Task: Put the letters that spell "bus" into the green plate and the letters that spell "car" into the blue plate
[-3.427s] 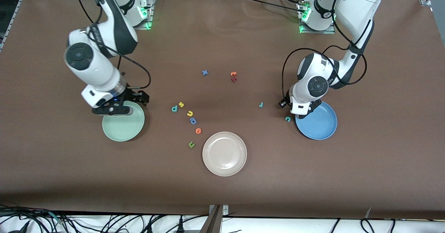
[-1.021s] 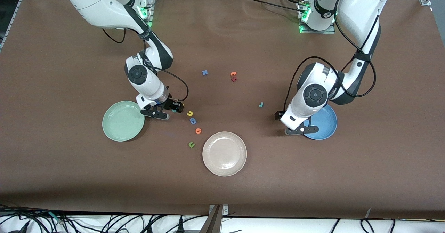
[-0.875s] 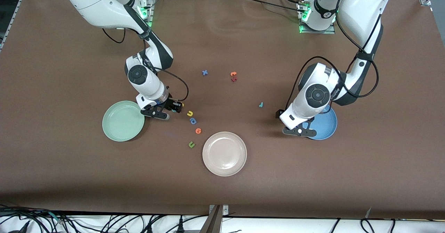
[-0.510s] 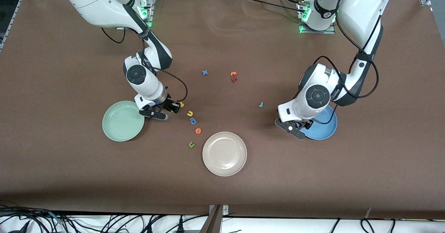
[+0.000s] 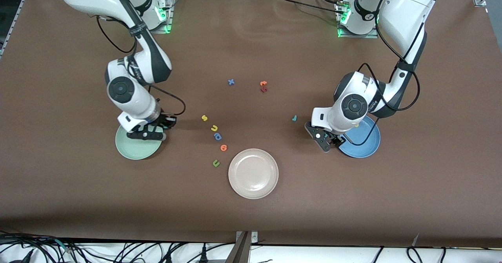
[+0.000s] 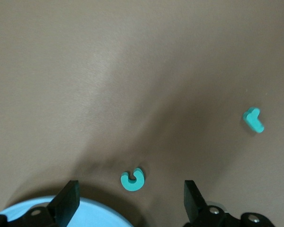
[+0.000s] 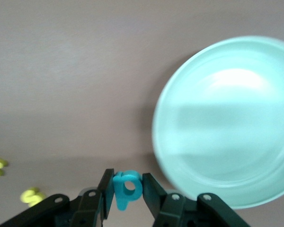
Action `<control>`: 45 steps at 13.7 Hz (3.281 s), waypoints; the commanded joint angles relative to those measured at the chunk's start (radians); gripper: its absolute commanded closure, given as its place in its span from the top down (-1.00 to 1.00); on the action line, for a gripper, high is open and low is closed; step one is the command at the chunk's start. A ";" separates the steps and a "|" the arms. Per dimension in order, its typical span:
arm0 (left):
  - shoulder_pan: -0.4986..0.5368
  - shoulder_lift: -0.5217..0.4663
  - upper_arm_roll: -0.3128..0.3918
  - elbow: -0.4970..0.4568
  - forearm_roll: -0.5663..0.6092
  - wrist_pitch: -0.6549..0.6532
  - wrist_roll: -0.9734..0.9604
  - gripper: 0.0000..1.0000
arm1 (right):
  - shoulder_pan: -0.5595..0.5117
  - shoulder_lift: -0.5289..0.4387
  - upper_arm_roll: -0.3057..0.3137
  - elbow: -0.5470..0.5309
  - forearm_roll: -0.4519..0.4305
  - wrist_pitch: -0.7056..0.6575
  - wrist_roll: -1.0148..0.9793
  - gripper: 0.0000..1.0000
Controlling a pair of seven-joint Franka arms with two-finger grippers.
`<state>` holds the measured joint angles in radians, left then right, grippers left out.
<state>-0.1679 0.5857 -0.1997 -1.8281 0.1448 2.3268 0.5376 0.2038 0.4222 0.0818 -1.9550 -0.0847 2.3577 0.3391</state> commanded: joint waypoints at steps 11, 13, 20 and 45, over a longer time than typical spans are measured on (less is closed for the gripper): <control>0.016 0.055 -0.007 -0.059 0.139 0.123 0.137 -0.01 | -0.066 0.118 -0.142 -0.018 0.002 0.163 -0.359 -0.25; 0.019 0.054 -0.007 -0.056 0.153 0.112 0.139 -0.35 | -0.064 0.112 -0.142 -0.016 0.005 0.158 -0.356 0.54; 0.047 -0.039 -0.010 -0.014 0.109 -0.027 0.165 -0.60 | -0.040 -0.028 -0.042 -0.028 0.025 -0.004 -0.073 0.96; -0.074 -0.001 -0.067 0.032 0.002 -0.073 -0.471 1.00 | 0.086 0.128 0.162 -0.074 -0.267 0.325 -0.265 0.99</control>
<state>-0.1976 0.5660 -0.2770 -1.8021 0.1538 2.2503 0.1532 0.2996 0.5097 0.2383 -2.0231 -0.3328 2.6033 0.0895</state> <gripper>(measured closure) 0.000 0.000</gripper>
